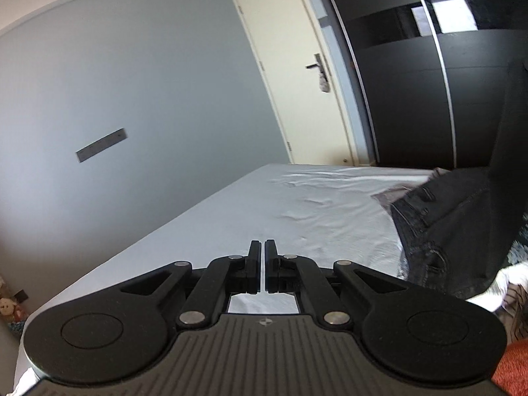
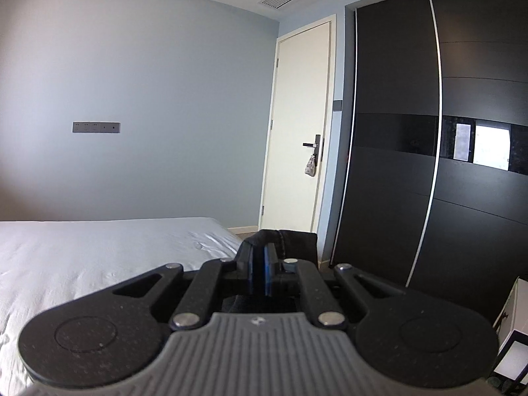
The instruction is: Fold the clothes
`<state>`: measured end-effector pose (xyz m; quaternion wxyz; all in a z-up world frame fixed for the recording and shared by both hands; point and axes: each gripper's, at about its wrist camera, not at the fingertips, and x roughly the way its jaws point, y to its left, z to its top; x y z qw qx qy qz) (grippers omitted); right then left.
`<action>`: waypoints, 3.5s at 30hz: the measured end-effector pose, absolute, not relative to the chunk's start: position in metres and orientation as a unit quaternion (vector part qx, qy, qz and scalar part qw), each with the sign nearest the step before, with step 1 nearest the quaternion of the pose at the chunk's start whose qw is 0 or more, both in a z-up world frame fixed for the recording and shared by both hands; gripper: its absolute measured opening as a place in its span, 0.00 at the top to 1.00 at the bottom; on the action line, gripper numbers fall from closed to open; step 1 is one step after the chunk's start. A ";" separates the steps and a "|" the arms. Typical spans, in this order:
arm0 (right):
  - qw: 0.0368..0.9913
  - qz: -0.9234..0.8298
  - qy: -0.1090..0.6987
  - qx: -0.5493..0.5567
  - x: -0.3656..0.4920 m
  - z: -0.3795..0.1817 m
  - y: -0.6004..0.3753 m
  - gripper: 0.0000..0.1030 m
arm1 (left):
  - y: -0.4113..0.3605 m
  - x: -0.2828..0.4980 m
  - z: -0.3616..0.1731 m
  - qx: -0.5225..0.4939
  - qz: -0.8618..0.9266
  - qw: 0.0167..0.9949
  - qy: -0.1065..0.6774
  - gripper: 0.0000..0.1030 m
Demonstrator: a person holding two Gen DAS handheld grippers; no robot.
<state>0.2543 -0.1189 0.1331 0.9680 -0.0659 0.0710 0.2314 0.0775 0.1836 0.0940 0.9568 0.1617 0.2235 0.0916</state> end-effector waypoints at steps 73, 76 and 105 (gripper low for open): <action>0.912 0.402 -0.004 -0.077 0.218 0.217 0.001 0.93 | 0.240 -0.006 0.141 0.238 0.263 0.915 0.194 0.82; 0.892 0.445 -0.005 -0.074 0.197 0.217 0.037 0.93 | 0.269 -0.046 0.155 0.237 0.326 0.894 0.196 0.83; 0.725 0.557 0.324 -0.244 0.168 0.015 0.180 0.98 | 0.319 -0.319 -0.004 0.091 0.213 0.804 0.547 0.77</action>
